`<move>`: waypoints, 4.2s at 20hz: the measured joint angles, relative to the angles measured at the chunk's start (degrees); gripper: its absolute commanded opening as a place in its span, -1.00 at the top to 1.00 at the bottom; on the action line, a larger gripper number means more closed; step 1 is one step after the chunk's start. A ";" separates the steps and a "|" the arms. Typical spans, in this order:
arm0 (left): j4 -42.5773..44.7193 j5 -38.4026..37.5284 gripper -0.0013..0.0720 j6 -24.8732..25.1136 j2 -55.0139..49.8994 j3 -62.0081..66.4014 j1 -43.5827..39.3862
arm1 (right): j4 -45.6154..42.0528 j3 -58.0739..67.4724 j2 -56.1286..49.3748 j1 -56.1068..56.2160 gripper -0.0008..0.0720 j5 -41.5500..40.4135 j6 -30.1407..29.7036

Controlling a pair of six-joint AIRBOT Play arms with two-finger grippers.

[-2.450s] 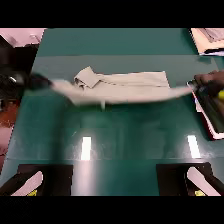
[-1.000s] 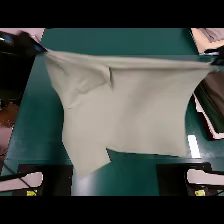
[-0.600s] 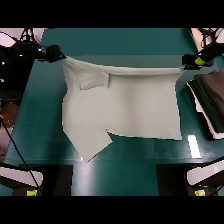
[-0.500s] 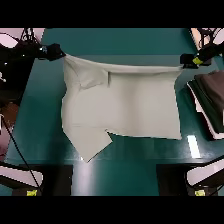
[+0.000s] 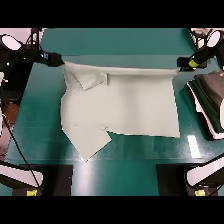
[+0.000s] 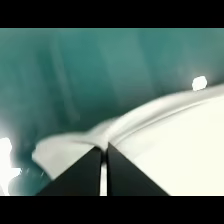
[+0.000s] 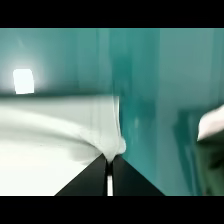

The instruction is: Fold the shirts.

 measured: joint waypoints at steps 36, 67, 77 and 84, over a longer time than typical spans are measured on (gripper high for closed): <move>3.80 -9.75 -0.52 -16.17 35.80 -62.77 4.70 | 18.08 -44.35 29.97 -11.06 0.01 3.39 -6.73; -8.15 -6.29 0.90 -7.52 37.94 -65.24 4.70 | 18.29 -69.75 37.11 -23.93 -0.15 0.98 -16.94; -8.17 -6.51 0.90 -7.17 37.94 -65.02 4.70 | 24.63 -76.35 37.68 -26.43 0.66 -3.67 -20.09; -7.02 -8.79 0.91 -7.21 38.01 -64.26 4.70 | 23.02 -73.99 37.62 -26.45 0.94 -2.21 -21.90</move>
